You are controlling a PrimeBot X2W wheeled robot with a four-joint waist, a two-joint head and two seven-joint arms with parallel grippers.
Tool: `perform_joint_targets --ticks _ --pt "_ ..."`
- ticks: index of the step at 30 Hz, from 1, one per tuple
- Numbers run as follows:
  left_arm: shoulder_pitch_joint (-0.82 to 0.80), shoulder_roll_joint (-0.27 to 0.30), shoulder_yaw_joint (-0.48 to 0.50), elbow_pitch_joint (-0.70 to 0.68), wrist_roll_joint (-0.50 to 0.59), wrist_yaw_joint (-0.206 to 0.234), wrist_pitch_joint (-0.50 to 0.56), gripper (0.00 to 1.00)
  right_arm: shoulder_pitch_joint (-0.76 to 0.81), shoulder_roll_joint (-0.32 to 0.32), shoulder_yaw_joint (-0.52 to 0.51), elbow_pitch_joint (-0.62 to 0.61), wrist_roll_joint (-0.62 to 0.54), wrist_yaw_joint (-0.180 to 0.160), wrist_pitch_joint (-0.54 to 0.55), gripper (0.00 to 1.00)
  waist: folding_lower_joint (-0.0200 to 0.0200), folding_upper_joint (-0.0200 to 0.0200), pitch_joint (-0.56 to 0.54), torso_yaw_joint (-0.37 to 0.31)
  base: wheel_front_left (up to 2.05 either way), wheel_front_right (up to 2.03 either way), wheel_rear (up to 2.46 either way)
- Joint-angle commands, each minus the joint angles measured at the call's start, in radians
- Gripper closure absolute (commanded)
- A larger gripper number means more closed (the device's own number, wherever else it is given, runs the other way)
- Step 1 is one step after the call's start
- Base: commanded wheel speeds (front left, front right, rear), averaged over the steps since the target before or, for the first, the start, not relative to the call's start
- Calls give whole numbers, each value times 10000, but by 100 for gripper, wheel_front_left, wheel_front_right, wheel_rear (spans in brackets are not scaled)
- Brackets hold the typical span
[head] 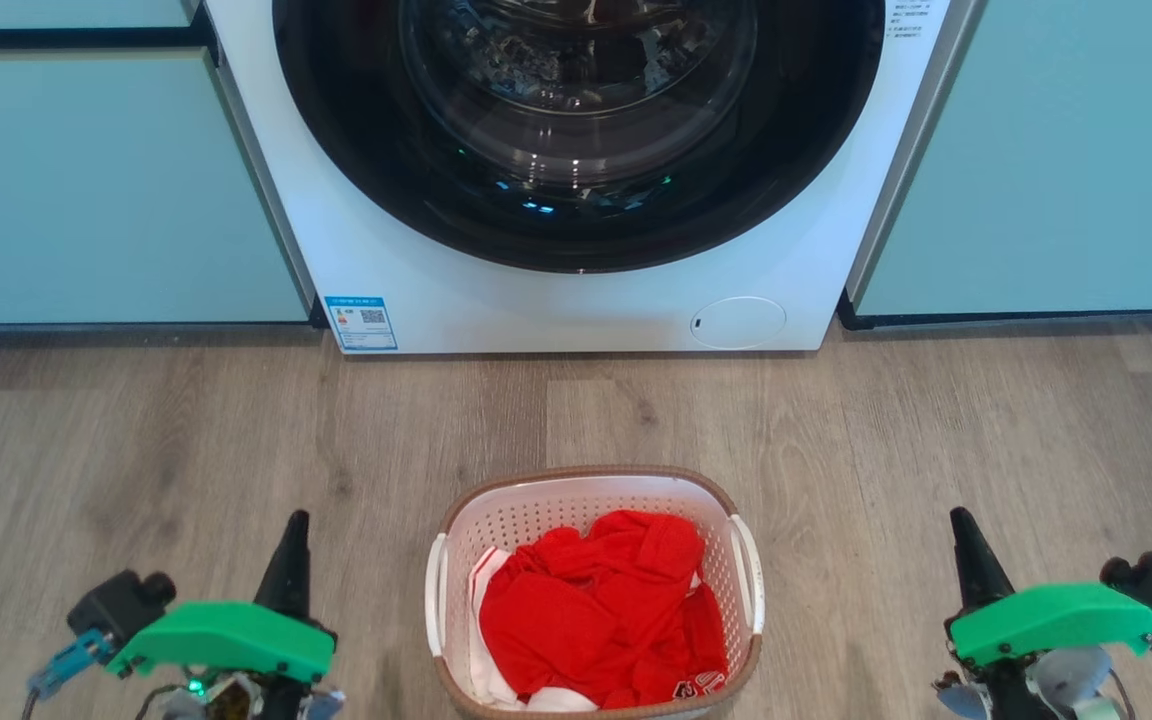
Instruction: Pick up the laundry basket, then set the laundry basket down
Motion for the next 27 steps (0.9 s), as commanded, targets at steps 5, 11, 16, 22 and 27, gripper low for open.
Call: perform_joint_targets --ticks 5,11,16,22,27 --pt "-684 132 389 -307 -673 -150 160 100 -658 -199 -18 -304 678 33 195 100 0 0 21 -30 0 0 0" --pt "-756 132 564 -299 -1318 -226 332 100 -723 -205 -113 -300 1309 36 365 100 0 0 45 -66 0 0 0" --pt "-816 132 710 -293 -1851 -288 476 100 -776 -209 -194 -296 1829 38 507 100 0 0 65 -96 0 0 0" --pt "-888 129 889 -285 -2492 -364 652 100 -841 -213 -293 -292 2457 41 680 100 0 0 90 -132 0 0 0" --pt "-949 127 1039 -279 -3025 -427 800 100 -895 -215 -376 -289 2979 43 825 100 0 0 110 -162 0 0 0"
